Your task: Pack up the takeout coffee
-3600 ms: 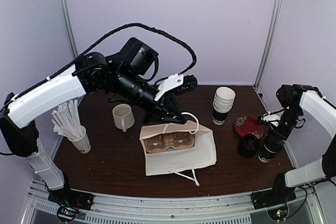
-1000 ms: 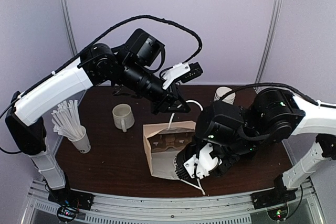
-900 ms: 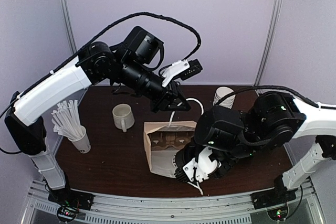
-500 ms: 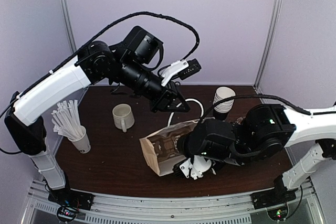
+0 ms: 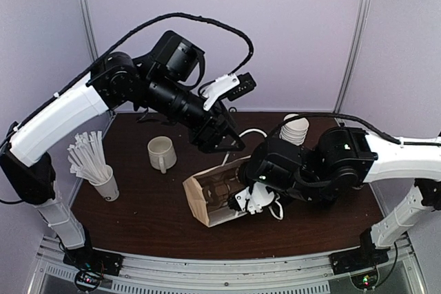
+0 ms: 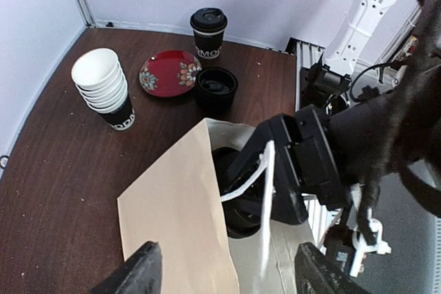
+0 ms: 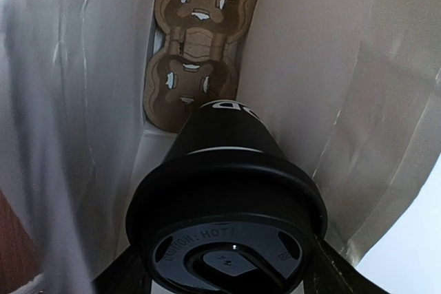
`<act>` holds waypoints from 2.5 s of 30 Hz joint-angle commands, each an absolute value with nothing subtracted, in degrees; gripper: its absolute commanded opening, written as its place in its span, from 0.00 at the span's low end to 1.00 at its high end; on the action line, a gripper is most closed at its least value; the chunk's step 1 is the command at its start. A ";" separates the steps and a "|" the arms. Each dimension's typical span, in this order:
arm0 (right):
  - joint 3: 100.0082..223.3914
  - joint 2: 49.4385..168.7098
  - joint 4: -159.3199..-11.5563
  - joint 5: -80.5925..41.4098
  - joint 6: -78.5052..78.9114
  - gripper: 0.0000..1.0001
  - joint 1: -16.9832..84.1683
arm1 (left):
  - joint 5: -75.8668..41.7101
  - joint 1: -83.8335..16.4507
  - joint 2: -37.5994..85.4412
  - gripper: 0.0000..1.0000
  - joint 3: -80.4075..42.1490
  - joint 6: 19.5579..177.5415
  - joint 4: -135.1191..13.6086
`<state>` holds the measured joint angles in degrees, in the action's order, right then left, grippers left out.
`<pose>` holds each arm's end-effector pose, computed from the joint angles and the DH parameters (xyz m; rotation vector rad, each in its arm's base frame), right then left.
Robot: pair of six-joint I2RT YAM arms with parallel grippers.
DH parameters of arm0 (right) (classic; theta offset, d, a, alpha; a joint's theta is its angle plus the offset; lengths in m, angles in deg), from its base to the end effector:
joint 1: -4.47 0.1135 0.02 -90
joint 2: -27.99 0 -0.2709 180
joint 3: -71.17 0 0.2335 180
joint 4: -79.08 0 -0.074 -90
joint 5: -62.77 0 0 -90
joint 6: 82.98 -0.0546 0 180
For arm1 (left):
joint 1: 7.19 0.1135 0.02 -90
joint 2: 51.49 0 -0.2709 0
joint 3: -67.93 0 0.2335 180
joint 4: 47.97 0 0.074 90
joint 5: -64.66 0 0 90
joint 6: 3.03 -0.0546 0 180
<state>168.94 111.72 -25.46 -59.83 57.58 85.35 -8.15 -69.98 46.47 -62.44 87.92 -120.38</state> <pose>0.0725 0.2662 0.3341 -2.1752 1.1830 -0.5324 0.1463 -0.3198 0.4258 1.3776 1.9709 -0.8985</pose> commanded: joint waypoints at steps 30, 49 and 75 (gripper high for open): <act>159.28 113.59 -35.60 -59.16 52.14 0.62 82.56 | -13.57 -54.06 46.34 0.77 -39.24 88.42 -98.31; 161.49 117.19 -39.99 -54.05 52.19 0.61 79.00 | -15.02 -49.20 56.67 0.73 -41.00 89.24 -101.20; 159.45 120.55 -45.94 -54.85 54.04 0.60 75.57 | -12.08 -49.10 56.62 0.71 -40.83 88.09 -101.89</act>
<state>160.02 119.45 -44.63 -54.48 53.78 76.63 -12.76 -49.50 56.21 -39.67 88.80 -102.04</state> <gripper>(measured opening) 0.721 0.711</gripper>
